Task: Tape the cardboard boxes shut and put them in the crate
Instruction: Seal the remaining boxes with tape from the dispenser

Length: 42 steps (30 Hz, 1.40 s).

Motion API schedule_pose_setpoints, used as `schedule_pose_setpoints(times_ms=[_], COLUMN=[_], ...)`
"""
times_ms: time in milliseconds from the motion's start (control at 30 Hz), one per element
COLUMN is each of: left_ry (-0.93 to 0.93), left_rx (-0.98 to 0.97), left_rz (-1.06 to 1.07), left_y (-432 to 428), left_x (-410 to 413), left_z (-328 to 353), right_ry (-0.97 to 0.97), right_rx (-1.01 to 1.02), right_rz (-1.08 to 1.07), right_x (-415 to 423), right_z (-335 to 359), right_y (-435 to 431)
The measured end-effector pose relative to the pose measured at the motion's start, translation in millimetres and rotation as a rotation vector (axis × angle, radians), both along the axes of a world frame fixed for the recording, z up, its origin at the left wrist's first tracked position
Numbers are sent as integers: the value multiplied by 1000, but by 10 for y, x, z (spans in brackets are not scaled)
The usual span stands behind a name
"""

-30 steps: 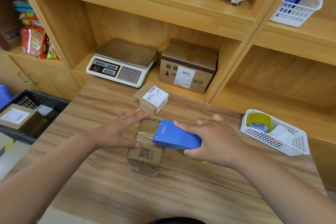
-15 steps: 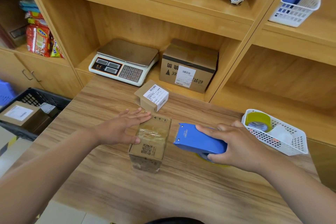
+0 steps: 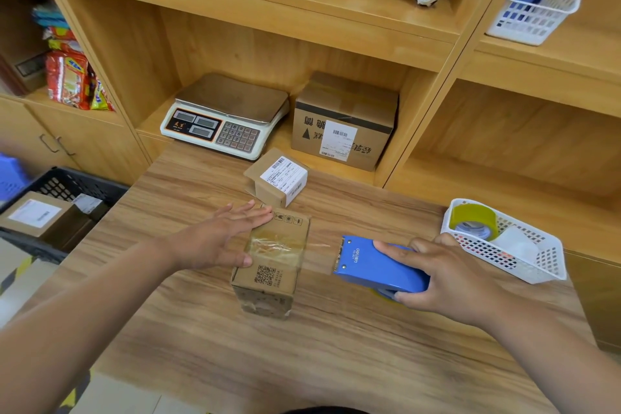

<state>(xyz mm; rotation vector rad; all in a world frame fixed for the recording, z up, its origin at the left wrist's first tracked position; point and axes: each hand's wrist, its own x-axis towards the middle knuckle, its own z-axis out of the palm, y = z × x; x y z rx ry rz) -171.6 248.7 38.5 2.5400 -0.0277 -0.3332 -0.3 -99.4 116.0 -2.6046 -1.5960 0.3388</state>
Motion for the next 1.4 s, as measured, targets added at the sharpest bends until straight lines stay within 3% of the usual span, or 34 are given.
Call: schedule_pose_setpoints(times_ms=[400, 667, 1233, 1400], left_ry=[-20, -6, 7, -124], left_rx=[-27, -35, -69, 95], left_rz=[10, 13, 67, 72], left_y=[-22, -44, -181, -348], left_x=[-1, -4, -36, 68], left_z=[32, 39, 105, 204], right_ry=[-27, -52, -23, -64], right_rx=[180, 56, 43, 27], right_rz=[60, 67, 26, 19], right_x=[2, 139, 152, 122], right_z=[446, 63, -514, -399], right_y=[49, -35, 60, -102])
